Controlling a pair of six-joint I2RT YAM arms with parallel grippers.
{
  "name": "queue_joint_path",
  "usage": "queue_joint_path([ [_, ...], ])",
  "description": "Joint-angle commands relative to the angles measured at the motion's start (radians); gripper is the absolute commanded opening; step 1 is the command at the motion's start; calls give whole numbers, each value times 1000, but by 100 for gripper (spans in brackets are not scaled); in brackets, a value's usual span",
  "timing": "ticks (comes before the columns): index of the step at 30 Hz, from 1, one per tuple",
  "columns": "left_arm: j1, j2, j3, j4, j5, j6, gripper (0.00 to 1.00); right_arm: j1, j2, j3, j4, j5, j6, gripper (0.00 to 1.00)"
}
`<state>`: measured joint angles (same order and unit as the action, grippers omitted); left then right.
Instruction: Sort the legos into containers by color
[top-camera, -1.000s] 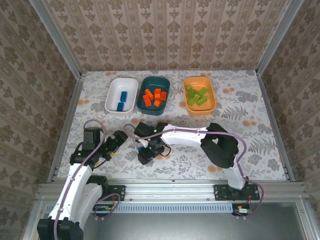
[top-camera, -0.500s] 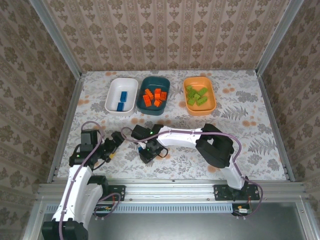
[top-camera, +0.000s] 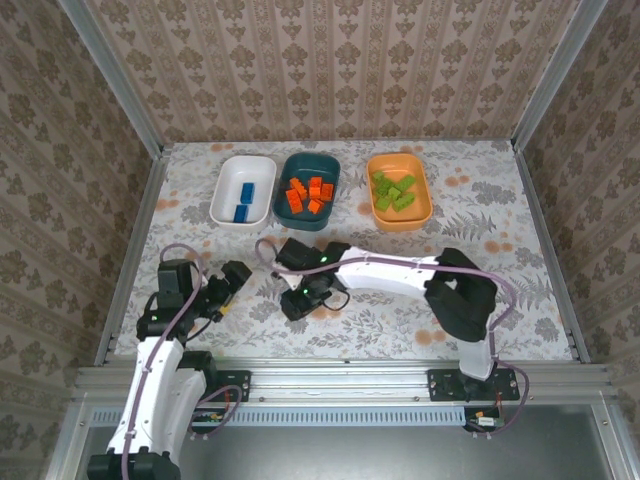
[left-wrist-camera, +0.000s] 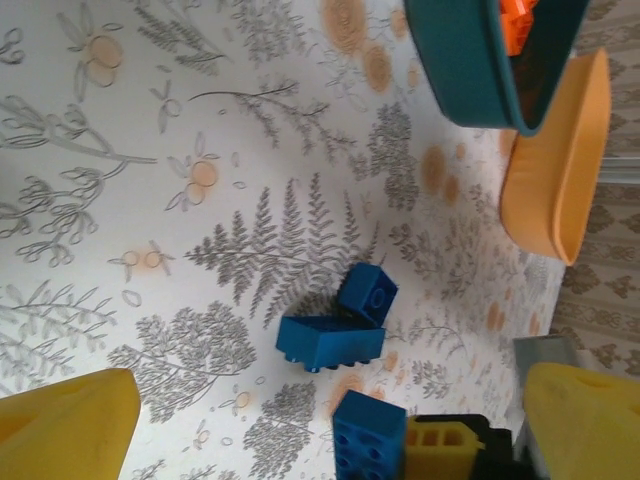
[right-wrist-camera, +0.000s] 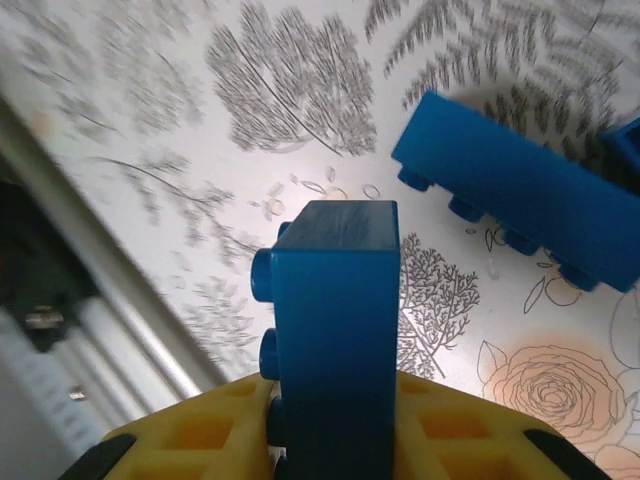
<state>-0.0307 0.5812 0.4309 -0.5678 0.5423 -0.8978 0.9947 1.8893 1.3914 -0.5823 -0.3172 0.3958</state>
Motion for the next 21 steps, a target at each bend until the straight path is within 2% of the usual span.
queue_joint_path([
  [1,9,-30,-12,58,53,11,100,-84,-83,-78,179,-187,111,29],
  [6,11,-43,-20,122,93,4,100,-189,-124,-139,336,-343,222,28],
  [10,10,-43,-32,148,127,0,100,-248,-116,-80,352,-355,252,29],
  [15,11,-38,-44,143,122,2,100,-296,2,135,300,-310,278,28],
  [21,13,-13,-40,125,118,27,100,-320,281,523,232,-323,329,29],
])
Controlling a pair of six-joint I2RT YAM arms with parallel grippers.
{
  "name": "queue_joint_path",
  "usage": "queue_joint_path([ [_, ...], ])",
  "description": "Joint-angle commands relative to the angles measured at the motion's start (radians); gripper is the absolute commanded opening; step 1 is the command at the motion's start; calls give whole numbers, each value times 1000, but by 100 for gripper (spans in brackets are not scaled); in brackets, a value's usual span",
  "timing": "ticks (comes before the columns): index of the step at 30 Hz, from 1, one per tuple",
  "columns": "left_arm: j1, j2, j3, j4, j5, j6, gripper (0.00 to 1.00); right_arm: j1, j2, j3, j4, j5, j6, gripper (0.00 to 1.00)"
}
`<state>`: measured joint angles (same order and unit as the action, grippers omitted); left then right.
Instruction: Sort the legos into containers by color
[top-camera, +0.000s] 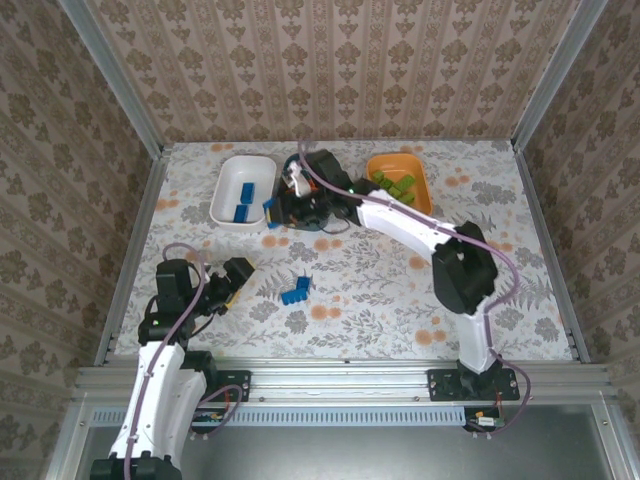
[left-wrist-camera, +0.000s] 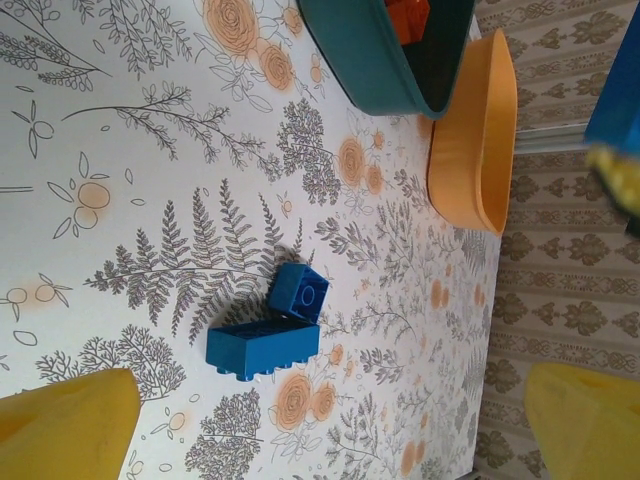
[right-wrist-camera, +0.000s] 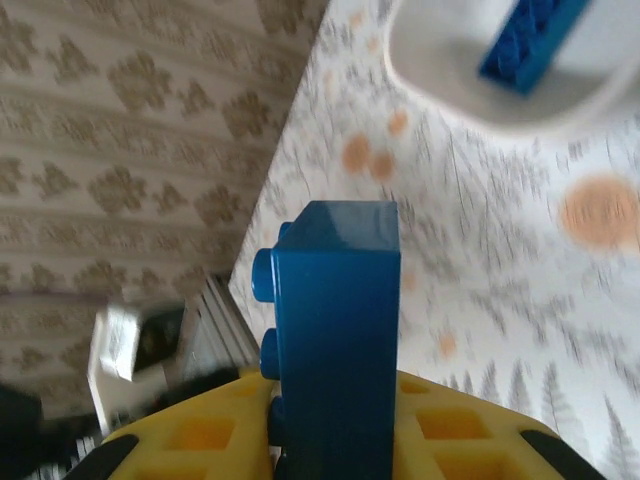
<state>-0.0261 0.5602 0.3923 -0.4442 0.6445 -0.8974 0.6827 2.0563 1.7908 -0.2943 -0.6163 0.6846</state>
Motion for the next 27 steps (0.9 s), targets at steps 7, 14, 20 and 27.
queue_joint_path([
  [7,40,66,-4,-4,13,60,100,-24,458,598,-145,-18,92,28],
  [14,100,125,6,-4,69,108,100,-50,738,935,-128,0,215,38],
  [20,135,143,5,8,93,120,100,-54,742,934,-102,21,220,54],
  [27,137,160,13,9,102,125,100,-55,704,935,-110,6,207,56],
])
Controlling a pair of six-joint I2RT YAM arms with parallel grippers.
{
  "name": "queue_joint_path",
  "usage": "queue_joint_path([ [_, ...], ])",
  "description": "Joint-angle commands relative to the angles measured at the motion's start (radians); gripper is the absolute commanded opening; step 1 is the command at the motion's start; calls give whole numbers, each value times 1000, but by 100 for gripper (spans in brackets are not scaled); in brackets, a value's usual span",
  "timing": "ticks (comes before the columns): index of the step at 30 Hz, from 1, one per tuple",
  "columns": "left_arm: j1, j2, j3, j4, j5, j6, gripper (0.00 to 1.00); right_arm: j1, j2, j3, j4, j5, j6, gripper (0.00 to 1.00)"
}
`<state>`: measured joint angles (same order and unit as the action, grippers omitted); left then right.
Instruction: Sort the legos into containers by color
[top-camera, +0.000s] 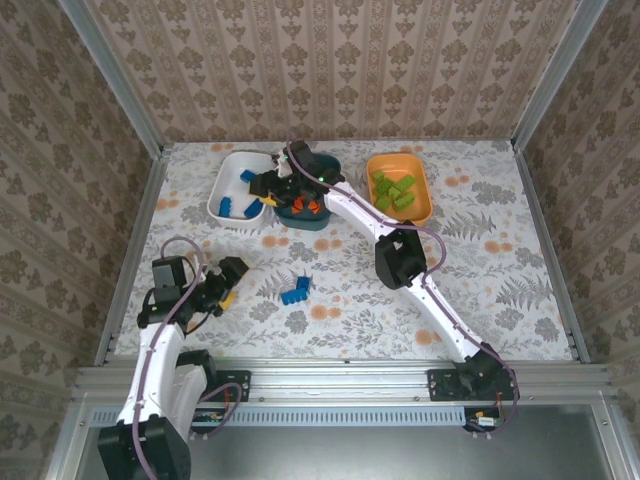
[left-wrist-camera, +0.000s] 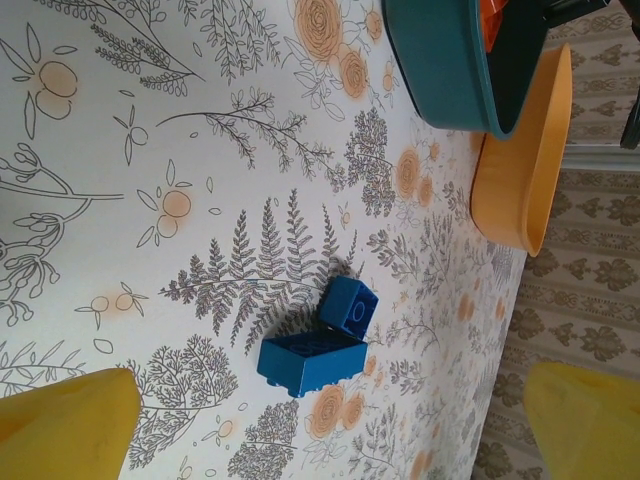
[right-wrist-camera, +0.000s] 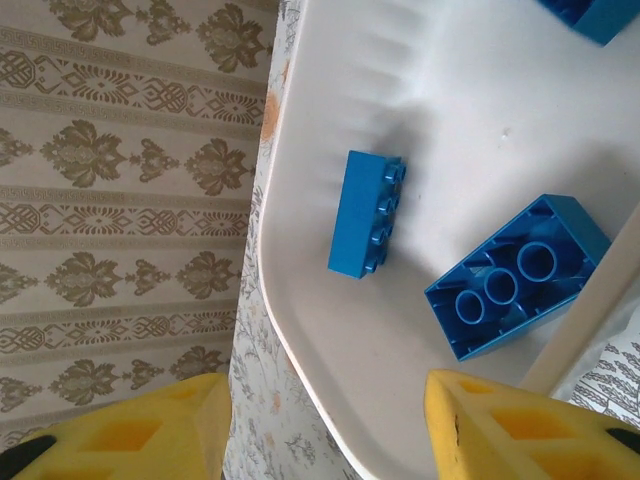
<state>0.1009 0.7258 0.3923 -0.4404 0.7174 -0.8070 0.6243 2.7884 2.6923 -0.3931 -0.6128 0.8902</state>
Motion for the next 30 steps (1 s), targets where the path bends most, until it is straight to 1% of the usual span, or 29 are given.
queue_joint_path([
  [1,10,-10,18,-3,28,37,100,3,-38,33,-9,0,2,55],
  [6,6,-32,64,-61,14,69,100,2,-99,33,2,-24,9,56],
  [8,-11,-31,97,-105,-9,96,100,2,-132,32,-11,-36,2,55],
  [11,-83,-23,149,-170,-84,135,100,2,-193,22,-94,-47,-54,56],
  [14,-223,21,195,-202,-197,156,100,-1,-292,-47,-214,-38,-157,56],
  [17,-397,118,250,-213,-288,198,100,-11,-452,-249,-256,0,-253,57],
  [18,-446,158,280,-222,-309,233,100,-17,-517,-344,-249,12,-279,58],
  [21,-590,250,384,-295,-431,336,100,-54,-729,-657,-179,35,-315,58],
  [25,-710,377,499,-358,-504,464,100,-131,-1012,-1061,-83,79,-333,59],
  [28,-798,464,572,-395,-586,568,100,-175,-1188,-1318,-63,107,-345,60],
  [30,-859,526,622,-436,-644,646,100,-188,-1298,-1459,-73,137,-356,60],
])
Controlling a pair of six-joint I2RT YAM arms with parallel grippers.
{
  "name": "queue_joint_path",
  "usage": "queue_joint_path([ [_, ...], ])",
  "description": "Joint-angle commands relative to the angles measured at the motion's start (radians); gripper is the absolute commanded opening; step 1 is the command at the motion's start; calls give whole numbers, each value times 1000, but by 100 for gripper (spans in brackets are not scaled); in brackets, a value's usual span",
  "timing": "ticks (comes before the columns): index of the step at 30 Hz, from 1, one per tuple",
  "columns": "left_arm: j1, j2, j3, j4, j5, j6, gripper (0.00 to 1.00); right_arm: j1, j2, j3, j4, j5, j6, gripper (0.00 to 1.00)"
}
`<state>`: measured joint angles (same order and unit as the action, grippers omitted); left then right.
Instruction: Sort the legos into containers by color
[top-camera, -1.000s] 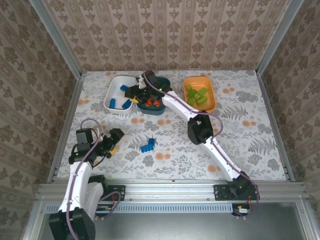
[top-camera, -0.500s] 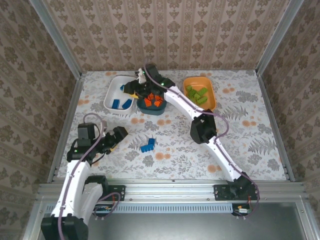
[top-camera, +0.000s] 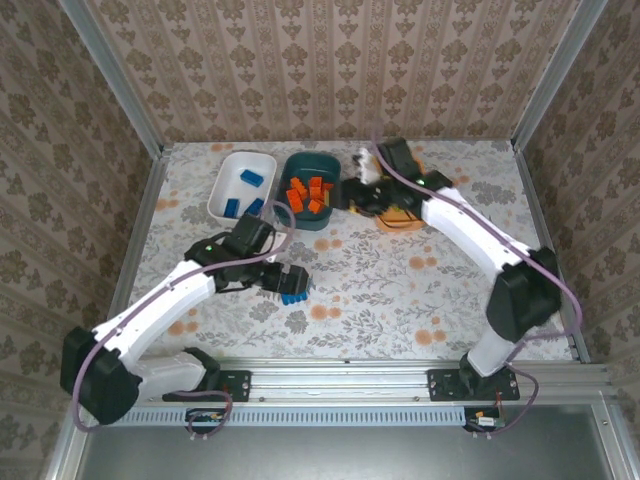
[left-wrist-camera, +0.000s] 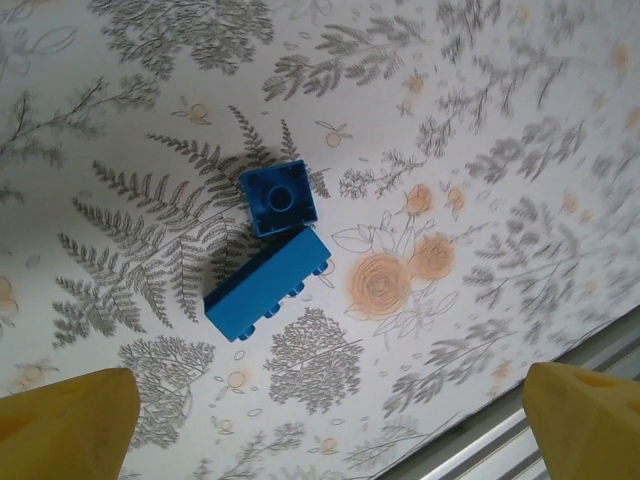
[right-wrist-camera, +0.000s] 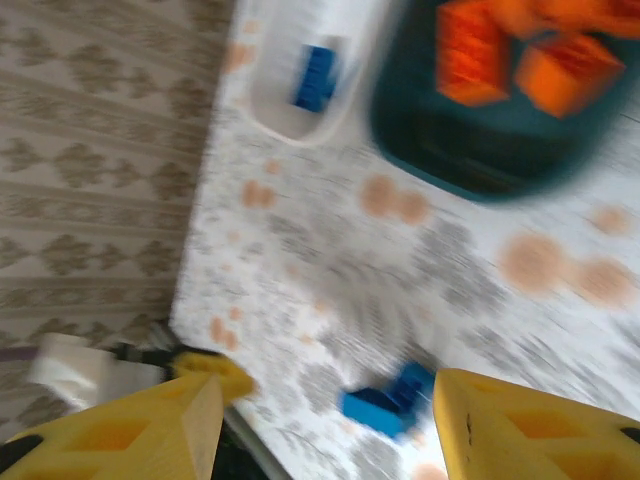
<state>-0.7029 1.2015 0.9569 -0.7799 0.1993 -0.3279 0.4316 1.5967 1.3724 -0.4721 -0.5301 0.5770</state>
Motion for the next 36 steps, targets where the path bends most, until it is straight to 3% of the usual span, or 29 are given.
queue_joint_path([
  [1,-88,89,81,-122,-158,205,100,3,-160,-204,-2,68,-46,60],
  [7,-204,321,137,-203,-347,374,99,1,-415,-441,-46,111,-21,61],
  [12,-206,413,158,-153,-304,383,97,0,-512,-504,-59,125,7,62],
  [17,-183,445,145,-102,-253,386,93,1,-514,-514,-59,114,20,62],
  [28,-154,523,126,-85,-213,380,68,1,-497,-516,-34,111,40,62],
  [36,-155,565,134,-106,-214,357,34,1,-504,-516,-39,116,37,62],
])
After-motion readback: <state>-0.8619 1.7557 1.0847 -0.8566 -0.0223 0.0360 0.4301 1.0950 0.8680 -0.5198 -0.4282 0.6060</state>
